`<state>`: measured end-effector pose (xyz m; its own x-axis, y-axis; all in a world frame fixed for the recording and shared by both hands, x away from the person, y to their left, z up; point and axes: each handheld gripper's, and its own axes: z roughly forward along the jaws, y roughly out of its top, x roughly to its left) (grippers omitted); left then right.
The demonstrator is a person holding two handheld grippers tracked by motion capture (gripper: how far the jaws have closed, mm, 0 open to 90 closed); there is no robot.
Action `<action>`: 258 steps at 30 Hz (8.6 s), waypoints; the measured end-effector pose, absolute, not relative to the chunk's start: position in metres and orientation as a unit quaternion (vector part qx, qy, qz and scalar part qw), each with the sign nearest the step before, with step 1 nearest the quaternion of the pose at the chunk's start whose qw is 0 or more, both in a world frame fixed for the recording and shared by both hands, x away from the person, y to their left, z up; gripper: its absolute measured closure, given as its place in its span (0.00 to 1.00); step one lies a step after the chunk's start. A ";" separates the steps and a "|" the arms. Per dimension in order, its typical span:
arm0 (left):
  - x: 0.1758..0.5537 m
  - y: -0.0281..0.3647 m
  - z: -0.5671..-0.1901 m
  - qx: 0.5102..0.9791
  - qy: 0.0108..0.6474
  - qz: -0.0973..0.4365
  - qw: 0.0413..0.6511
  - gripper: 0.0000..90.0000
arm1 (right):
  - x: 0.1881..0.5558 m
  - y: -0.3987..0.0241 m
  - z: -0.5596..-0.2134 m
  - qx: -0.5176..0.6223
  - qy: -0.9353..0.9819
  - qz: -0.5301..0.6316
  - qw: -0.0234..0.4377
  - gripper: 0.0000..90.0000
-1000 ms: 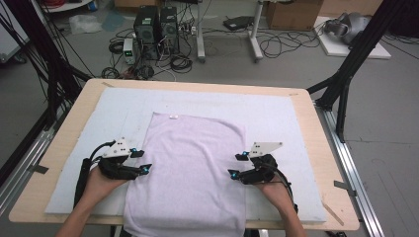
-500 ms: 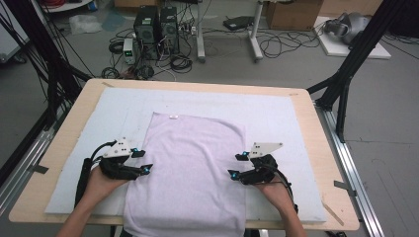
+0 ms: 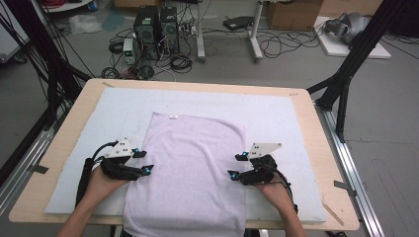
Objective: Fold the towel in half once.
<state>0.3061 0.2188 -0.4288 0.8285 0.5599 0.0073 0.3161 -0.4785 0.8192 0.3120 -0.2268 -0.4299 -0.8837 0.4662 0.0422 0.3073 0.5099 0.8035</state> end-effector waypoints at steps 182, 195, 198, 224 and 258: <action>0.235 0.255 -0.396 0.851 0.220 0.138 0.456 0.74 | 0.251 -0.253 -0.397 0.186 0.869 0.452 0.082 0.82; 0.301 0.240 -0.409 0.854 0.264 0.148 0.423 0.66 | 0.312 -0.245 -0.414 0.226 0.873 0.422 0.092 0.66; 0.323 0.236 -0.419 0.858 0.290 0.146 0.397 0.55 | 0.320 -0.247 -0.420 0.235 0.875 0.412 0.097 0.63; 0.344 0.234 -0.439 0.869 0.303 0.095 0.379 0.82 | 0.335 -0.253 -0.448 0.256 0.872 0.413 0.049 0.87; 0.456 0.223 -0.321 0.814 0.342 0.241 0.403 0.75 | 0.458 -0.259 -0.314 0.299 0.848 0.399 0.178 0.77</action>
